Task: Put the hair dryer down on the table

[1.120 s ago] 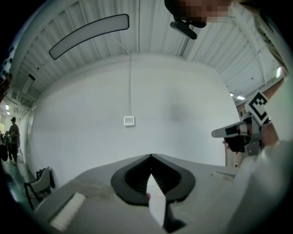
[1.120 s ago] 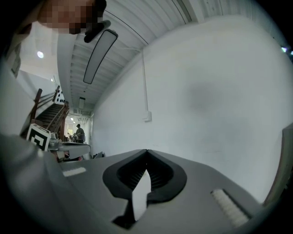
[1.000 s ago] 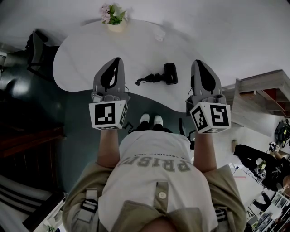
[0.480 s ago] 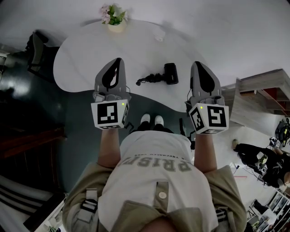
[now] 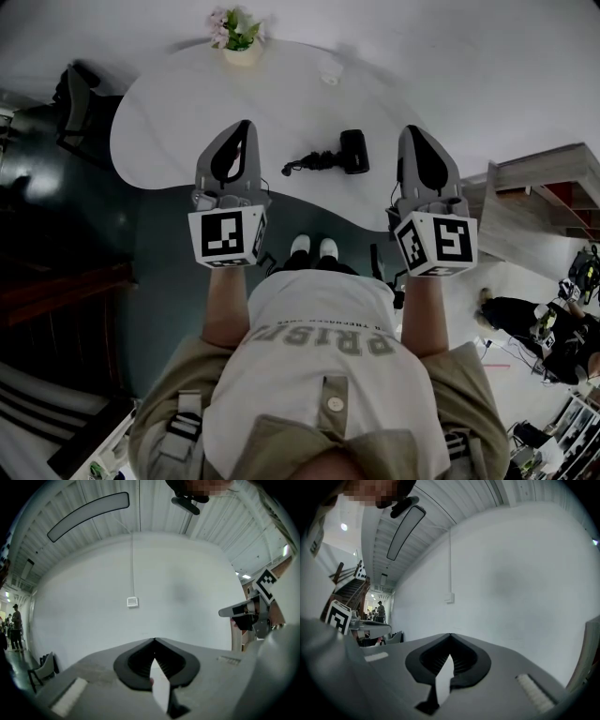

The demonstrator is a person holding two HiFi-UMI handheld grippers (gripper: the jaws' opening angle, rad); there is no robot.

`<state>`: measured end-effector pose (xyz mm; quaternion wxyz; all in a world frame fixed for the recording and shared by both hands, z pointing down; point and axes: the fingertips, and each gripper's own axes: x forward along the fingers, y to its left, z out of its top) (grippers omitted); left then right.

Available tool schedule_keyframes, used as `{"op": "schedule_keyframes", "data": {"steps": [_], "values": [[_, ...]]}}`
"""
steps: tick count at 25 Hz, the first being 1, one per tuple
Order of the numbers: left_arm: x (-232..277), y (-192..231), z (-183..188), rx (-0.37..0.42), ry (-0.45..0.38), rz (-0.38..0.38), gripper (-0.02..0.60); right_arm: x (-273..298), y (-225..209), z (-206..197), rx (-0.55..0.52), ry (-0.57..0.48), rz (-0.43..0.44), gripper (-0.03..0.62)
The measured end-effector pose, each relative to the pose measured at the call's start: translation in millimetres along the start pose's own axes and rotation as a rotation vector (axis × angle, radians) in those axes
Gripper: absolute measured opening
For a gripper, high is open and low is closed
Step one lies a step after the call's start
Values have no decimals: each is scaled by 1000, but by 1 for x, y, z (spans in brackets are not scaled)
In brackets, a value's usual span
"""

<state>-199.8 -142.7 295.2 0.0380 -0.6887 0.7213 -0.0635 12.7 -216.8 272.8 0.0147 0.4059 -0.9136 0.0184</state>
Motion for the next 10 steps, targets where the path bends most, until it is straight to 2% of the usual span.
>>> {"op": "schedule_keyframes", "data": {"steps": [10], "values": [[0,0,-2,-14,-2,1,8,1,2,0,-14,3,3,0]]}}
